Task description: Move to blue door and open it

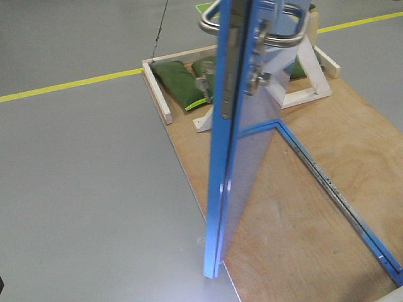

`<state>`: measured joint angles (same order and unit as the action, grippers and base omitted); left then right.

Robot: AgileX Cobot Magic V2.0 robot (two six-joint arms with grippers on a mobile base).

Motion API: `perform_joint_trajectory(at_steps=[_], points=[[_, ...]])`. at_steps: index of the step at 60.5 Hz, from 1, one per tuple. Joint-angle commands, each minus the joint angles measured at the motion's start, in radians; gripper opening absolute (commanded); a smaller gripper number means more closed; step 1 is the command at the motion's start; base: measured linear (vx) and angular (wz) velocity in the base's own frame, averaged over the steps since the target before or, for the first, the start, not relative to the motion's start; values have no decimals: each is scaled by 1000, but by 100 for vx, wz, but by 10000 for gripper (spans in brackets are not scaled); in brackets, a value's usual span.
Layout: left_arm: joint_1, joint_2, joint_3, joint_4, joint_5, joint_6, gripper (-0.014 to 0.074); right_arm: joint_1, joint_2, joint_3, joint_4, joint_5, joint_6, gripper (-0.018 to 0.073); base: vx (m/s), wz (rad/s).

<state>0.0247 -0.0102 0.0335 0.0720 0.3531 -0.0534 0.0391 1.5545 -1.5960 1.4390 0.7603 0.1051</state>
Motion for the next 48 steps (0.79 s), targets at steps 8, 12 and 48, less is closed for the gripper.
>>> perform_joint_trajectory(at_steps=[8, 12, 48], points=[[-8, -17, -35, -5, -76, -4, 71, -6, -25, -31, 64, -116, -14, -4, 1, 3], [-8, -17, -35, -5, -76, -4, 71, -6, -25, -31, 64, -153, -14, -4, 1, 5], [-8, -17, -35, -5, -76, -4, 71, 95, 21, -31, 65, -296, -14, -4, 2, 9]])
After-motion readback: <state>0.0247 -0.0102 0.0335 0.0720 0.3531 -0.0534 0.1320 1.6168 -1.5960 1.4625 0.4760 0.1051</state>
